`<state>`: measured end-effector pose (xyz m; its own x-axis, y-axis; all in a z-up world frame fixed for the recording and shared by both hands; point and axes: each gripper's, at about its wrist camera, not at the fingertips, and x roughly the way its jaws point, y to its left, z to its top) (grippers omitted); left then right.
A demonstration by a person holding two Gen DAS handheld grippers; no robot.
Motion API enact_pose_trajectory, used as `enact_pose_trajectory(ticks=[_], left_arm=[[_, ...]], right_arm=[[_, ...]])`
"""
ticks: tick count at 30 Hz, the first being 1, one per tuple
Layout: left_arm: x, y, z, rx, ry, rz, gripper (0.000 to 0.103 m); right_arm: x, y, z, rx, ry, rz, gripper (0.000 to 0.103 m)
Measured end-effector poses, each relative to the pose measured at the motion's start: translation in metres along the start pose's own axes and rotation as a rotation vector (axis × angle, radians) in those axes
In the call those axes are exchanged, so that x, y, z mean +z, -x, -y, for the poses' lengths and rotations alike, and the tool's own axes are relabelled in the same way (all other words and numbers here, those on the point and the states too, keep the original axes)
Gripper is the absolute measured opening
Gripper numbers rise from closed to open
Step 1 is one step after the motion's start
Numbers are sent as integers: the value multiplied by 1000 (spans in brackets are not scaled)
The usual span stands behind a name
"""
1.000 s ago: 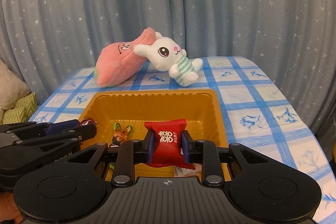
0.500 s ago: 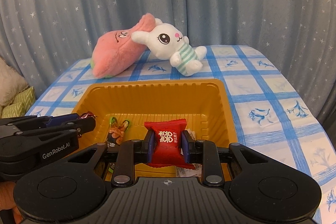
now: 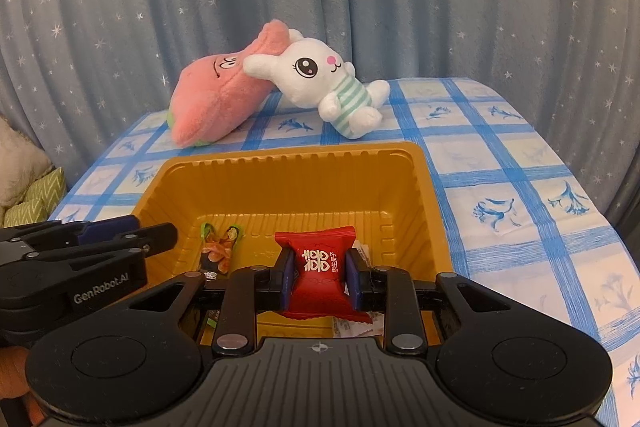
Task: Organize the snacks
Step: 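Carry both red candies over the orange tray and release them inside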
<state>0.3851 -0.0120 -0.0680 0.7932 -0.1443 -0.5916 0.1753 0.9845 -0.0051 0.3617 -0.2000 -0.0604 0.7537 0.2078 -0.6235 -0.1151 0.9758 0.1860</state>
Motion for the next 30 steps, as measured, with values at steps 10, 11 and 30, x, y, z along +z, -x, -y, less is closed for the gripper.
enact_pose_trajectory(ticks=[10,11,30], left_arm=[[-1,2,-7,16,11,0,50],[-1,2,-8,17,7,-1,52],[-16,60,-1,-4,8,59,73]], right_arm=[[1,0,2,69,-38,11,28],[1,-1,2,83,-41,10,28],[-1,58,18,28,-71,156,44]])
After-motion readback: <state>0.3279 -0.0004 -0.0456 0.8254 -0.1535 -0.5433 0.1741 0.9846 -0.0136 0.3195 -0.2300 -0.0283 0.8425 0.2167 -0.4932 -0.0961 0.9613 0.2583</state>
